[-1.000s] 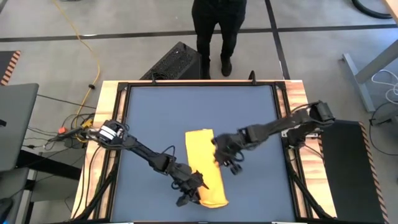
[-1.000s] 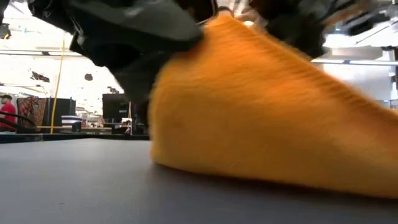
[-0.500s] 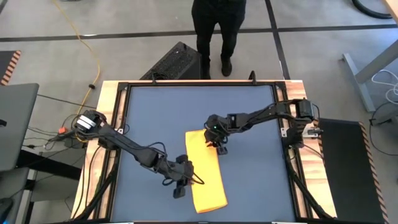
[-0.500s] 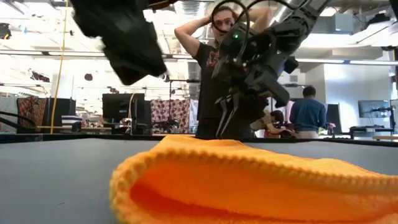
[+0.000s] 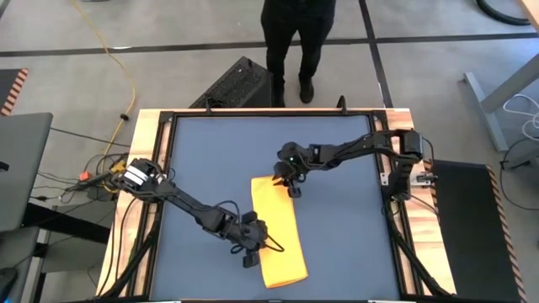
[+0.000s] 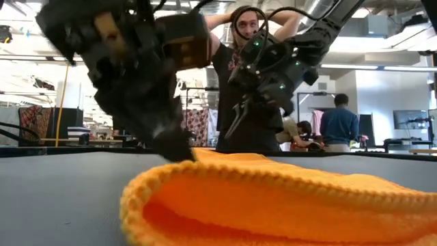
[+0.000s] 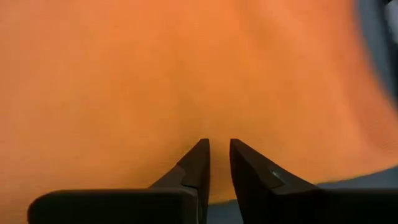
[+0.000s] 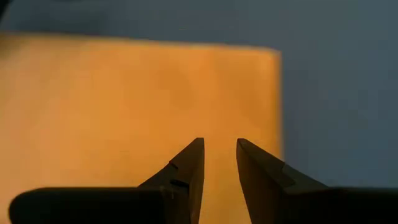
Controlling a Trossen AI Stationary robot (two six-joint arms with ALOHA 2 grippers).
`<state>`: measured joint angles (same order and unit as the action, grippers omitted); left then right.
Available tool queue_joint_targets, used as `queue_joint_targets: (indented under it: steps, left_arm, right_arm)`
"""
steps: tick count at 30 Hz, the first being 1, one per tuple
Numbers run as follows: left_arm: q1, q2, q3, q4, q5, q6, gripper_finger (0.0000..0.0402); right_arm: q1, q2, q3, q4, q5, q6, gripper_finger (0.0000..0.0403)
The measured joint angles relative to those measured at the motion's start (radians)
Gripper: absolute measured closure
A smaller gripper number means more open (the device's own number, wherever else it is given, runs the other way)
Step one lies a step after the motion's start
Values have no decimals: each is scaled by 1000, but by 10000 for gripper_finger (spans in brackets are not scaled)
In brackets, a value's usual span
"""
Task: Roll towel into tight, uniform cylinder
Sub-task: Roll the orange microfiber towel
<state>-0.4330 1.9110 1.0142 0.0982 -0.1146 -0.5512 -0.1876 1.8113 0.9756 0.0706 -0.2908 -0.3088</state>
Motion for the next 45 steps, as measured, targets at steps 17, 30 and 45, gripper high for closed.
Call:
queue_joint_targets:
  steps: [17, 30, 45]
  left_arm:
    - [15, -121, 0, -621, -71, -29, 400]
    - [10, -445, -4, -845, -264, -73, 401]
    - [107, -222, -112, -167, -422, 141, 368]
  right_arm:
    - [-43, -7, -1, -86, 17, 22, 281]
    - [-108, -172, -182, 52, -79, 93, 281]
    - [93, -170, -341, 233, 101, -2, 281]
